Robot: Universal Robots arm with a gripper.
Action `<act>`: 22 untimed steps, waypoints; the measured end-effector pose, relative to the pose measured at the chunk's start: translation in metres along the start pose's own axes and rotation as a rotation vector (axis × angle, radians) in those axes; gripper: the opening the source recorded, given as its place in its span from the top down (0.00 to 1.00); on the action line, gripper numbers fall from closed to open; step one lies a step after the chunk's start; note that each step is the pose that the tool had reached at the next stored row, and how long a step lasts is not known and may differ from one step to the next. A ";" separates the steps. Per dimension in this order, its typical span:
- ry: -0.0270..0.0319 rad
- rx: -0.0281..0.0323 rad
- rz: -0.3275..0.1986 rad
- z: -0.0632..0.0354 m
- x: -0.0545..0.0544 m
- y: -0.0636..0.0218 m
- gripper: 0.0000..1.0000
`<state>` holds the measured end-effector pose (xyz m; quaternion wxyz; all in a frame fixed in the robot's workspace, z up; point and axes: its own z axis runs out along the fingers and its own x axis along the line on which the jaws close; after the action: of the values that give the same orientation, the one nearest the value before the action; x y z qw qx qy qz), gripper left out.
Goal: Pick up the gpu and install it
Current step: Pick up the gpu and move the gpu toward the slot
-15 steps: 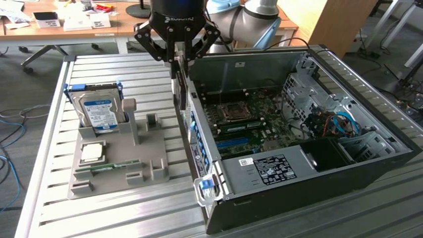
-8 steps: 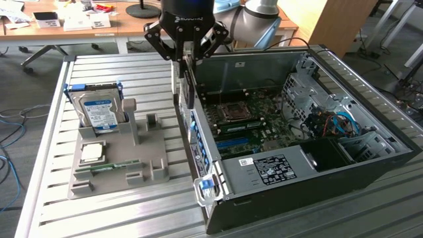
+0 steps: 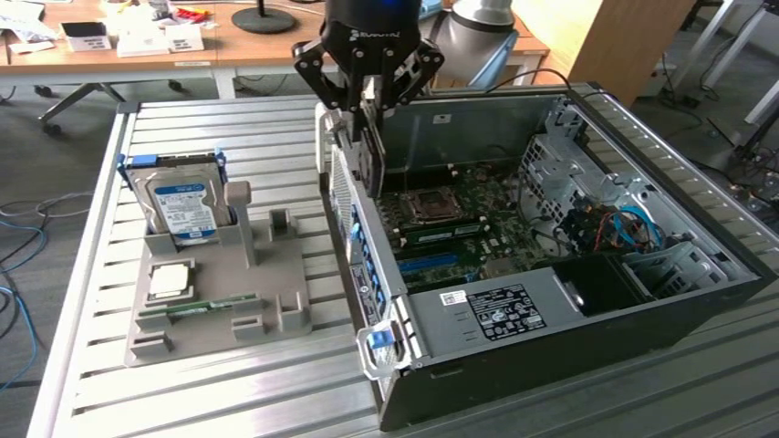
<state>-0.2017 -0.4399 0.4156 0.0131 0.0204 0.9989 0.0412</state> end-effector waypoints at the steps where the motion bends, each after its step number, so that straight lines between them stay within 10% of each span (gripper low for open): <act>1: 0.0000 -0.0001 0.000 0.0001 -0.003 0.0002 0.73; 22: 0.0000 -0.0016 0.000 0.0016 -0.057 0.0023 0.73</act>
<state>-0.1444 -0.4399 0.4155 0.0131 0.0204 0.9988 0.0420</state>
